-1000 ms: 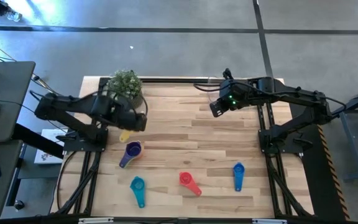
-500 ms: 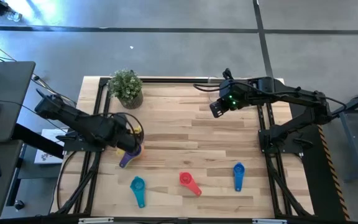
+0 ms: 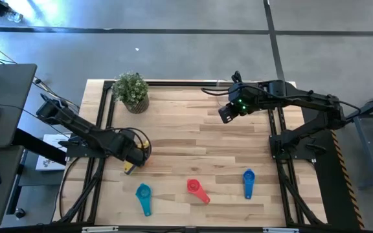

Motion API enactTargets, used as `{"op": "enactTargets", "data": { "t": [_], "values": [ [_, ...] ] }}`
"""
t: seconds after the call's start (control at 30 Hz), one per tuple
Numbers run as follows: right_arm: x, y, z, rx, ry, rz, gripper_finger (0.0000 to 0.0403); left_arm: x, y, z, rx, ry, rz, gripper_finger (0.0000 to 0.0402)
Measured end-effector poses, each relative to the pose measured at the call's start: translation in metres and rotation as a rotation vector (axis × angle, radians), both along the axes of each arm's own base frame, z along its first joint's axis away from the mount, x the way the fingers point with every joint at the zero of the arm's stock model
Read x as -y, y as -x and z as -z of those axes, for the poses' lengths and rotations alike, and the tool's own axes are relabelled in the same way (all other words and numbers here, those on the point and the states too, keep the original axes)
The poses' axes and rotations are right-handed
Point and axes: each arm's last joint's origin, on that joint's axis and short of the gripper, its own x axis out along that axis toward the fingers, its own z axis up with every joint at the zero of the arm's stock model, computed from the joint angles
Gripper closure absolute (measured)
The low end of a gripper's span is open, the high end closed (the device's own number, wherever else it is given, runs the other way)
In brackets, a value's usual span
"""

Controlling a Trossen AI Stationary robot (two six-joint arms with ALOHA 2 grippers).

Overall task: Nest measuring cups in basket
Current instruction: Stack the yellow measuring cup on top of the violet measuring cup

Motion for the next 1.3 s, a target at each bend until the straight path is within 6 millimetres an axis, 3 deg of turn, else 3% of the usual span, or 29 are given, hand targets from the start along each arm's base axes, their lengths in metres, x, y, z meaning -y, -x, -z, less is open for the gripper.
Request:
{"op": "enactTargets", "data": {
  "t": [0.5, 0.8, 1.3],
  "values": [
    [0.0, -0.001, 0.001, -0.002, -0.006, -0.003, 0.0306, -0.004, 0.004, 0.031, -0.001, 0.049, -0.013, 0.0396],
    [0.0, -0.001, 0.001, -0.002, -0.006, -0.003, 0.0306, -0.008, 0.002, 0.032, 0.002, 0.056, -0.024, 0.0389],
    [0.0, -0.001, 0.001, -0.008, 0.007, -0.024, 0.0306, -0.008, -0.006, 0.028, 0.053, 0.092, 0.004, 0.0327]
  ]
}}
